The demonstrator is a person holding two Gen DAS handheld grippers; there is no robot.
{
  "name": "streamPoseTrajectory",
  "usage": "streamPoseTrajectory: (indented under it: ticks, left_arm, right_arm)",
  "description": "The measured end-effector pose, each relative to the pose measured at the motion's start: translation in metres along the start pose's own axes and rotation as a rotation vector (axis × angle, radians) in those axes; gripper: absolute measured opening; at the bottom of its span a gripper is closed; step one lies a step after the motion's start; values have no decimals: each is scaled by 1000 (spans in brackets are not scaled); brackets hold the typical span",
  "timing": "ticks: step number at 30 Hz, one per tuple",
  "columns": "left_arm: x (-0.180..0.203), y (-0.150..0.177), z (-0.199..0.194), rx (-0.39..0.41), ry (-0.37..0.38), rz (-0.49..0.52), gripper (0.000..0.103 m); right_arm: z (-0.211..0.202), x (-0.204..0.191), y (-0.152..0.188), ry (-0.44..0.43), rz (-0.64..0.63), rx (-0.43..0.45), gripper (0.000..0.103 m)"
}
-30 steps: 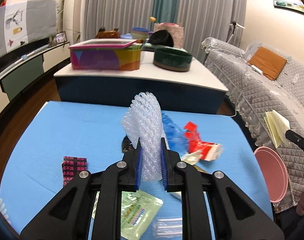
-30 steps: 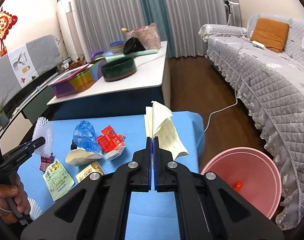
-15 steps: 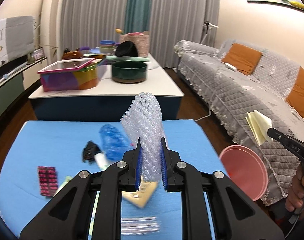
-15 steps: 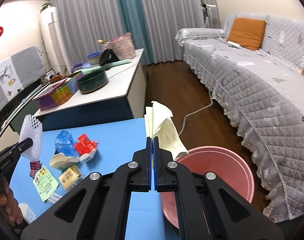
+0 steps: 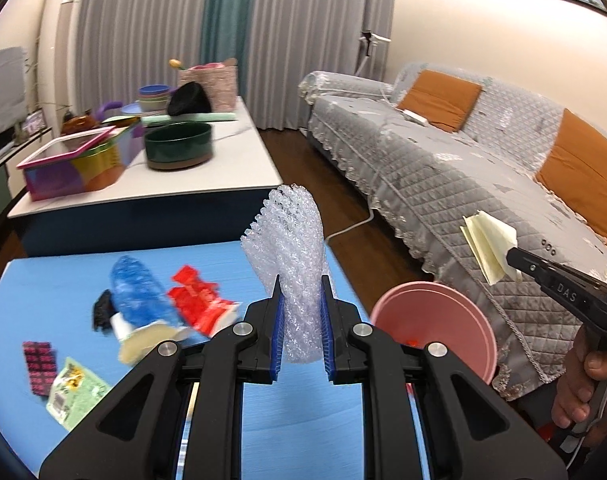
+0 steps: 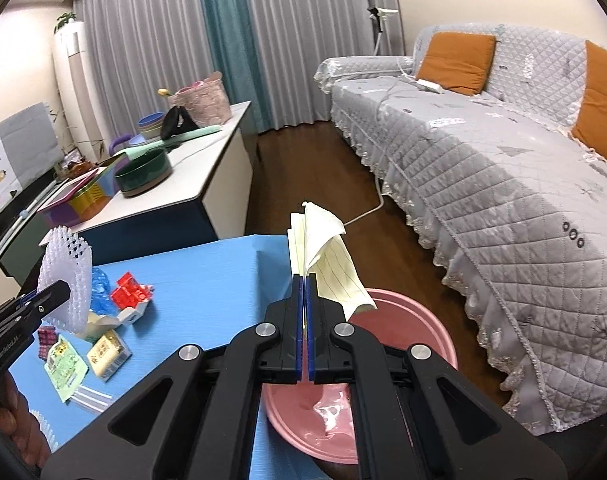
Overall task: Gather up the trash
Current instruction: 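Carry both items over the pink bin and open both tools to drop them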
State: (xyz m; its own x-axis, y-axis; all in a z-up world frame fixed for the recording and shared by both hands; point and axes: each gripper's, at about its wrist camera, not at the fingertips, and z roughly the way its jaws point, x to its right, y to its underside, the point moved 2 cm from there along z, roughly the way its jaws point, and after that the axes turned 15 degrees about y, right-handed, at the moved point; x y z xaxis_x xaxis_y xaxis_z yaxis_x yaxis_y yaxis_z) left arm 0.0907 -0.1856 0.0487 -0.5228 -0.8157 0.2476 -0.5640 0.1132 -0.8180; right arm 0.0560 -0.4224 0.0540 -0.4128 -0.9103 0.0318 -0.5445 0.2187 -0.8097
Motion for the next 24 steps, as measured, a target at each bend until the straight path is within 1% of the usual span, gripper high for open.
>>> streamPoseTrajectory:
  ticks: [7,11,18,24]
  left_arm:
    - [32,-4,27,-26,61,35,15]
    - [46,-2,43,-48,96,44,15]
    - [68,4,78,-99,149,55,15]
    - [85,10,104,-136,179,70,15]
  right_arm:
    - [8,32,-7,47,40,-5,2]
    - [16,43,-7,71,51,-20,2]
    - [23,48,-5,96,43,-36,2]
    - [30,53,-3,104,45,-48,2]
